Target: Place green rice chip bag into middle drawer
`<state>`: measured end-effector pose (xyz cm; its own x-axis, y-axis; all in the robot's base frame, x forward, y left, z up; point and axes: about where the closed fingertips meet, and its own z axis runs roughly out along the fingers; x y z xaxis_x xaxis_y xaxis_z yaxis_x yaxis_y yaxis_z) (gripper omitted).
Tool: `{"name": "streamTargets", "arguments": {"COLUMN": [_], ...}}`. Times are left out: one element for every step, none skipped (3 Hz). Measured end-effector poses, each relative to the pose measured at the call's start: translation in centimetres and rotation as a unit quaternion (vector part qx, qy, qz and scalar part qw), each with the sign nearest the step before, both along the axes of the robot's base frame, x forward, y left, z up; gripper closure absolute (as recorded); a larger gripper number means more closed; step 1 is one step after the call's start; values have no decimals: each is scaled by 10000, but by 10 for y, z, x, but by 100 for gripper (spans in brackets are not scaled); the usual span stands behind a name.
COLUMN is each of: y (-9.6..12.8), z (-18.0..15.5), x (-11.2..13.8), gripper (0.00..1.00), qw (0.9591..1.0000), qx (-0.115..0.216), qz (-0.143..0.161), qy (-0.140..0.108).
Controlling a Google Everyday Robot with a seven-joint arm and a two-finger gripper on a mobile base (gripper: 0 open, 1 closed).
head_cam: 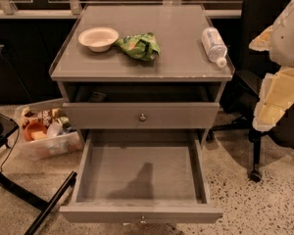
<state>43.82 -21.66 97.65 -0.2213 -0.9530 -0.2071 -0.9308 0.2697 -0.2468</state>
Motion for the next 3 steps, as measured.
{"name": "streamTargets", "arguments": {"y": [0, 3, 16], "z": [0, -2, -4], "x": [0, 11, 39], "gripper": [0, 0, 0], "qw": [10000, 9992, 9926], "qx": [1, 335, 993], "qz": [0, -215, -662], "qy": [0, -82, -235]}}
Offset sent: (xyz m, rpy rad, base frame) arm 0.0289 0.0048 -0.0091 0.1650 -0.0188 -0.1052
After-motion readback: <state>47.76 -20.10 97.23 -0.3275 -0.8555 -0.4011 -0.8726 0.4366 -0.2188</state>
